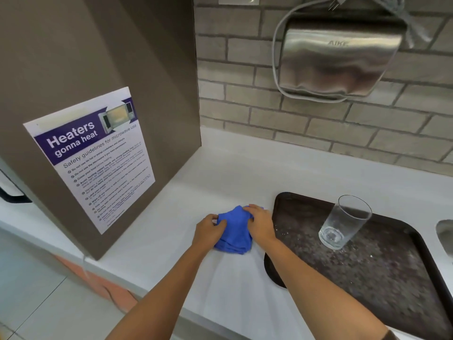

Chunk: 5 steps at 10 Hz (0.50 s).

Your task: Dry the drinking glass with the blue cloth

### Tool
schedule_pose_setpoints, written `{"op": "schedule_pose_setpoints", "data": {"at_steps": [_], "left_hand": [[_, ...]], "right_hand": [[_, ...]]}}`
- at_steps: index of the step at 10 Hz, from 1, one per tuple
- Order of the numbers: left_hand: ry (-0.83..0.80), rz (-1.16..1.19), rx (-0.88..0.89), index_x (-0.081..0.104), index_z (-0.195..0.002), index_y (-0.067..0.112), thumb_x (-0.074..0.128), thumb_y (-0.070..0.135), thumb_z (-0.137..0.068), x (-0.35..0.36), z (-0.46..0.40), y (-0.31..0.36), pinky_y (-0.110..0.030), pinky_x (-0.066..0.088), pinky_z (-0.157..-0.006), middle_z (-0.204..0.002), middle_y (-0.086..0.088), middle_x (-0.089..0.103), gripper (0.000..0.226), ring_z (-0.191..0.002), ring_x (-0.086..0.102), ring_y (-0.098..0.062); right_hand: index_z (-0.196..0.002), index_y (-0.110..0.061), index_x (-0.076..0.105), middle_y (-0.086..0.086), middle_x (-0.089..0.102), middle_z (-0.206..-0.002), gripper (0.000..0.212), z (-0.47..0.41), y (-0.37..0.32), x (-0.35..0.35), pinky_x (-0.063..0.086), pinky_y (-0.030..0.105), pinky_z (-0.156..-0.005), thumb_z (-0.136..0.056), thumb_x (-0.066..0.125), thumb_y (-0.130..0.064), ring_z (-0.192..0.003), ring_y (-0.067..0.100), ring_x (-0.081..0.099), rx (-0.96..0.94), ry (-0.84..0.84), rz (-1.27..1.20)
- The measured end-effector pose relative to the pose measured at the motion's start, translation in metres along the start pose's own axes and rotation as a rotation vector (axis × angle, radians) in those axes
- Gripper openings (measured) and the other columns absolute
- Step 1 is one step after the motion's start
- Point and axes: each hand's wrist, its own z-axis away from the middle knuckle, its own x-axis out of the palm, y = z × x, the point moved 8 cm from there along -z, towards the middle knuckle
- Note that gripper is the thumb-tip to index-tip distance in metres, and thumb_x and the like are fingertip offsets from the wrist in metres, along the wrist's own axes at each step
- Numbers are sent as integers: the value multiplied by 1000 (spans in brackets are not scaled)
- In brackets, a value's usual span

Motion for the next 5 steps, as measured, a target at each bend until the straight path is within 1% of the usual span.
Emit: {"op": "schedule_pose_setpoints", "data": {"at_steps": [1, 2, 3, 4, 5], "left_hand": [[24, -125, 24, 59, -128, 10, 57, 33, -97, -3, -6, 2, -29, 49, -84, -118, -9, 69, 39, -101, 64, -22], [60, -386, 106, 56, -133, 13, 53, 35, -99, -2, -7, 8, -34, 50, -90, -123, -7, 67, 41, -111, 63, -25], [133, -691, 171, 48, -140, 18, 47, 41, -100, -3, -6, 16, -34, 46, -94, -131, -7, 59, 46, -118, 56, -24], [159, -799, 192, 39, -146, 20, 45, 43, -101, -1, -6, 21, -34, 41, -98, -138, -6, 51, 51, -123, 51, -23], [177, -852, 256, 37, -147, 21, 44, 42, -101, 0, -4, 36, -34, 40, -100, -140, -5, 50, 51, -125, 49, -22]], "right_hand": [[-140, -27, 51, -2, 43, -152, 47, 2, 7, 10, 32, 38, -104, -99, 40, -8, -131, 31, 39, 22, -91, 311], [-149, -37, 34, -9, 26, -160, 50, 4, 10, 14, 27, 38, -105, -104, 33, -17, -138, 29, 25, 8, -134, 529], [-152, -38, 26, -8, 19, -163, 51, 9, 7, 14, 24, 41, -107, -104, 30, -20, -142, 32, 18, -17, -173, 635], [-152, -37, 23, -7, 16, -164, 50, 12, 7, 7, 20, 44, -111, -105, 29, -22, -146, 35, 12, -16, -188, 670], [-153, -36, 23, -5, 16, -164, 50, 18, 5, -7, 15, 46, -113, -105, 29, -23, -147, 35, 8, -1, -142, 623]]}}
